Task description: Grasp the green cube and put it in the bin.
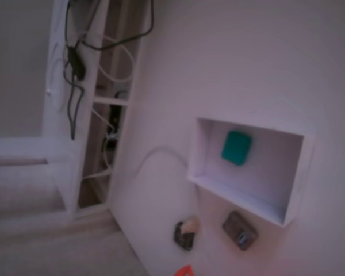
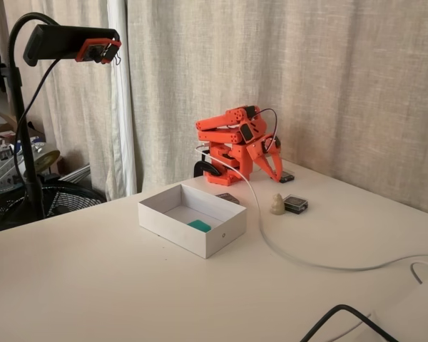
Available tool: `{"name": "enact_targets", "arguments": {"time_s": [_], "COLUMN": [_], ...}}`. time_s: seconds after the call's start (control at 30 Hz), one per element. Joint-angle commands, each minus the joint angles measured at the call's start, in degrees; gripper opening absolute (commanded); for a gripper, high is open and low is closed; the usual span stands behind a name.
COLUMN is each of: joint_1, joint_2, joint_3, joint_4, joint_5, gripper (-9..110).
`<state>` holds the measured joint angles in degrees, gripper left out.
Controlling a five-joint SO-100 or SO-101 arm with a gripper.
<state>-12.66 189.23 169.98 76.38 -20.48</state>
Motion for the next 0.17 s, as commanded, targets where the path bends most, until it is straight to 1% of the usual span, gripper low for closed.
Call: {"name": "enact_targets", "arguments": {"time_s": [0.0, 0.13], "joint_1": [-0.26, -0.26], "joint_2": [0.35, 0.35], "joint_3": [-1.05, -1.05], "joint_4": [0.18, 0.18], "joint_5": [-0.35, -0.35], "gripper": [-8, -8]}}
